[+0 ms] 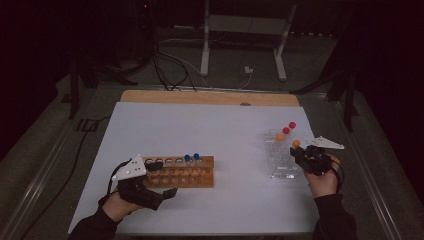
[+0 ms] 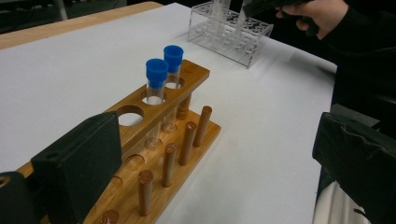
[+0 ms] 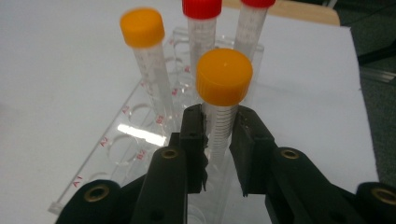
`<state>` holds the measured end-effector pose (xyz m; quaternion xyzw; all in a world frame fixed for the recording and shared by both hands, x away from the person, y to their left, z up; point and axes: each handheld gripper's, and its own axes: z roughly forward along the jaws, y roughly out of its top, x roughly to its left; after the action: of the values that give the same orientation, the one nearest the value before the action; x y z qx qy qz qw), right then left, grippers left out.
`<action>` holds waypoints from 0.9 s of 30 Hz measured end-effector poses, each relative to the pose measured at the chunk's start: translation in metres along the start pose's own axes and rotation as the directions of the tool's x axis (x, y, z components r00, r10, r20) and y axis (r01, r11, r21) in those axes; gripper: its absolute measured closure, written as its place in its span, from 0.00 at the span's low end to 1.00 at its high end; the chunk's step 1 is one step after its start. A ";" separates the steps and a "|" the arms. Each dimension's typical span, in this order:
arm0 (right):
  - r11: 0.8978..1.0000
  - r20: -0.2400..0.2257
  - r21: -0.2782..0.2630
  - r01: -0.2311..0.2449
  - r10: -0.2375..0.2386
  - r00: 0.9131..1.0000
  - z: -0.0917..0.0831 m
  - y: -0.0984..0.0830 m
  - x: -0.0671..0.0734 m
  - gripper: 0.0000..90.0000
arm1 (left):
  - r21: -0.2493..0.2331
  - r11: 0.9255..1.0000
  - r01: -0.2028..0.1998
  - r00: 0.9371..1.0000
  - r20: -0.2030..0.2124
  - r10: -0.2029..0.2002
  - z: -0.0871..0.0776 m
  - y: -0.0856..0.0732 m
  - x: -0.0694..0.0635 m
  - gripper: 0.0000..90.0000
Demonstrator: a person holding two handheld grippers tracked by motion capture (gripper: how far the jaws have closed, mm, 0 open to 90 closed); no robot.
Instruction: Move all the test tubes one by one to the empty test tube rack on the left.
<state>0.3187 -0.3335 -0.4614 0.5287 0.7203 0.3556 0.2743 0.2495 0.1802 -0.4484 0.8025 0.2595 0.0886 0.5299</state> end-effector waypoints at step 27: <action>0.979 -0.114 -0.169 0.111 -0.131 0.985 -0.061 0.032 0.053 0.83 | -0.013 1.000 -0.001 1.000 0.025 0.001 -0.001 0.006 -0.004 0.03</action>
<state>0.2740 -0.2899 -0.4007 0.4366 0.7357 0.4276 0.2921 0.2481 0.1768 -0.4419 0.8002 0.2520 0.0805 0.5382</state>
